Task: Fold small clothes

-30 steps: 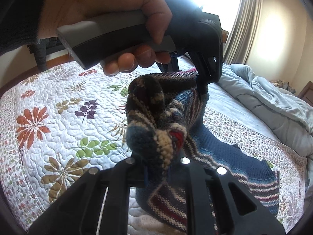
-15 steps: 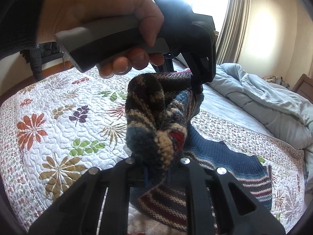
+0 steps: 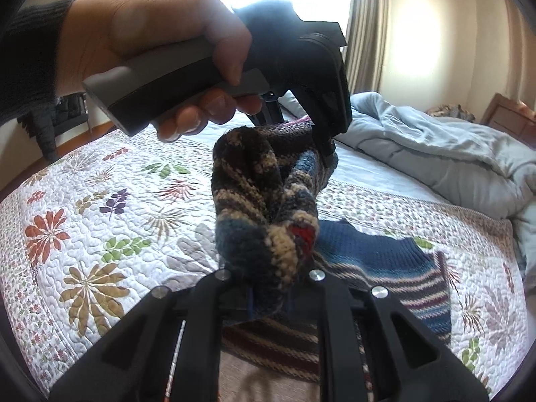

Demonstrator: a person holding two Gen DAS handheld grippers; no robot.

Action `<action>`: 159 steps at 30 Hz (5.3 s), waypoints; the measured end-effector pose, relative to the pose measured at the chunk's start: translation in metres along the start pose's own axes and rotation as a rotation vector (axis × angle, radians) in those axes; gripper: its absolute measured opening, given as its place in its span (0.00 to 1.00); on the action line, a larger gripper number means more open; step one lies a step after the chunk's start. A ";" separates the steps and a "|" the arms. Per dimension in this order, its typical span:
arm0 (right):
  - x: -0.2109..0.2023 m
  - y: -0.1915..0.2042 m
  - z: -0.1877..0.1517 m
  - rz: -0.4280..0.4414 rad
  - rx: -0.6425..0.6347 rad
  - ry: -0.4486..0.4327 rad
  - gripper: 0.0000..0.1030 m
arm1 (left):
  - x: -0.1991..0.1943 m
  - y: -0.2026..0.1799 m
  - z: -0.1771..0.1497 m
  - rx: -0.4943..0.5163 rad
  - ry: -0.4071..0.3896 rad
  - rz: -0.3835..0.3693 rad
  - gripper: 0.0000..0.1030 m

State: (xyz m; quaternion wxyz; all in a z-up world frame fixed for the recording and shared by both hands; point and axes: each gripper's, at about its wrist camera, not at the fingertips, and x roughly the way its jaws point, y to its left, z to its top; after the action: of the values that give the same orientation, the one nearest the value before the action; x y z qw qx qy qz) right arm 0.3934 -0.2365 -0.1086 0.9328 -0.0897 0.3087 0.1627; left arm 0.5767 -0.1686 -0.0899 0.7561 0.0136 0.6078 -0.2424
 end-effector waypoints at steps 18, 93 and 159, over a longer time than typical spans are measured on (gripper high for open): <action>-0.011 -0.106 -0.067 -0.030 0.267 0.007 0.11 | 0.086 -0.098 0.031 0.080 0.081 -0.007 0.27; 0.041 -0.255 -0.063 0.538 0.804 0.323 0.36 | 0.079 -0.063 -0.161 0.022 -0.184 -0.597 0.89; 0.087 -0.285 -0.109 0.657 0.917 0.534 0.98 | 0.162 0.035 -0.075 -0.302 0.061 -0.647 0.94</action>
State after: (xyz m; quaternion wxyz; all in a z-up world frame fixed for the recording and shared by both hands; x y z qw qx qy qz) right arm 0.5022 -0.5097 -0.2291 0.6682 0.3820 0.5812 0.2640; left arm 0.5448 -0.1711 -0.2692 0.6151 -0.2845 0.6319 -0.3761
